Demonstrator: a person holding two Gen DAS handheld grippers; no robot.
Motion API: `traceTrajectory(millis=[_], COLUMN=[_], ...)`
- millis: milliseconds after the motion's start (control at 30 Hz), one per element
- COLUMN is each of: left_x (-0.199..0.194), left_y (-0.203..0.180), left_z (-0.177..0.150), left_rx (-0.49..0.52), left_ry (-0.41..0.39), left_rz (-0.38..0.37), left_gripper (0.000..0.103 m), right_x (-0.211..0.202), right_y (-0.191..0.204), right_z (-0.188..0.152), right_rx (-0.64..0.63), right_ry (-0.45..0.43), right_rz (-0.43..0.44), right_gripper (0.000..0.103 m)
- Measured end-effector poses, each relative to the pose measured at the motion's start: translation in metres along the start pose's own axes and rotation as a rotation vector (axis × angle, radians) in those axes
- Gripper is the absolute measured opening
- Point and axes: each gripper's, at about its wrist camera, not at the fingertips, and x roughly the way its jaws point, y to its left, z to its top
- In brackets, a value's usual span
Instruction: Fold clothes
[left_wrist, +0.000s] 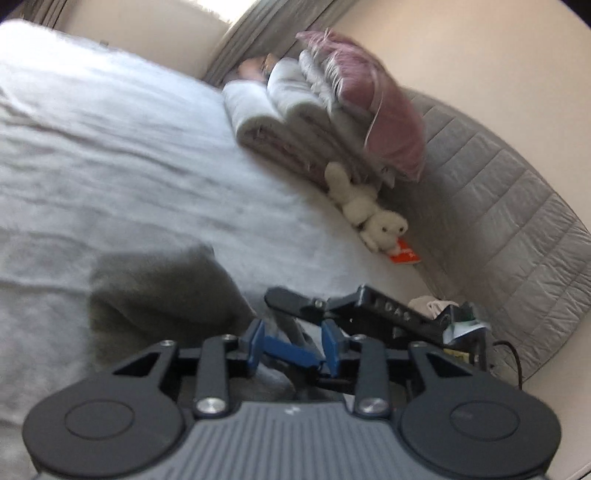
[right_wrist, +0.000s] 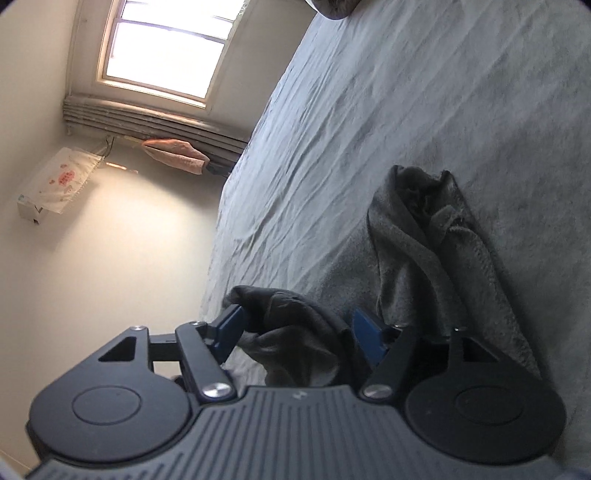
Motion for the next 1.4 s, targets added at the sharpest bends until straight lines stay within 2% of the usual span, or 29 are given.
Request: traceTrajectory(millis=[167,267,367,500,667,867,967,1033,1100,1167,1200,1267,1400], left_x=[-0.007,-0.001,0.007,0.017,0.023,0.031,0.033,0.033,0.032,0.031,0.030,0.028,0.022], left_y=[0.028,0.046,0.060,0.067,0.070,0.068,0.067,0.067,0.067,0.067,0.067,0.064,0.047], left_z=[0.001,0.001,0.001,0.001,0.004,0.008,0.007,0.006,0.005,0.003,0.002,0.002,0.002], left_rx=[0.048,0.051,0.035,0.017,-0.008,-0.023,-0.025,-0.023,-0.019,-0.010,-0.006,0.008,0.072], left_ry=[-0.073,-0.086,-0.088,-0.097,-0.109,-0.122,-0.131,-0.137,-0.143,-0.151,-0.155,-0.167,-0.234], left_rz=[0.144,0.201,0.221,0.238,0.255,0.250,0.246,0.244,0.245,0.248,0.250,0.259,0.268], left_gripper=[0.032,0.031,0.030,0.030,0.030,0.031,0.031,0.031,0.031,0.031,0.030,0.030,0.030], right_x=[0.007,0.010,0.012,0.010,0.015,0.035,0.046,0.053,0.058,0.059,0.060,0.050,0.026], right_y=[0.008,0.024,0.037,0.044,0.049,0.050,0.048,0.046,0.045,0.043,0.042,0.036,0.024], right_z=[-0.002,-0.009,-0.016,-0.027,-0.031,-0.035,-0.037,-0.038,-0.038,-0.037,-0.037,-0.029,-0.013], right_rx=[-0.086,-0.262,-0.437,-0.621,-0.736,-0.825,-0.813,-0.803,-0.783,-0.754,-0.739,-0.671,-0.526], right_ry=[-0.001,-0.003,0.000,0.028,0.064,0.058,0.041,0.030,0.021,0.025,0.028,0.014,-0.018], right_rz=[-0.027,-0.073,-0.112,-0.119,-0.096,-0.167,-0.179,-0.185,-0.189,-0.217,-0.233,-0.214,-0.160], right_gripper=[0.071,0.071,0.071,0.071,0.077,0.079,0.078,0.067,0.062,0.047,0.035,0.022,0.018])
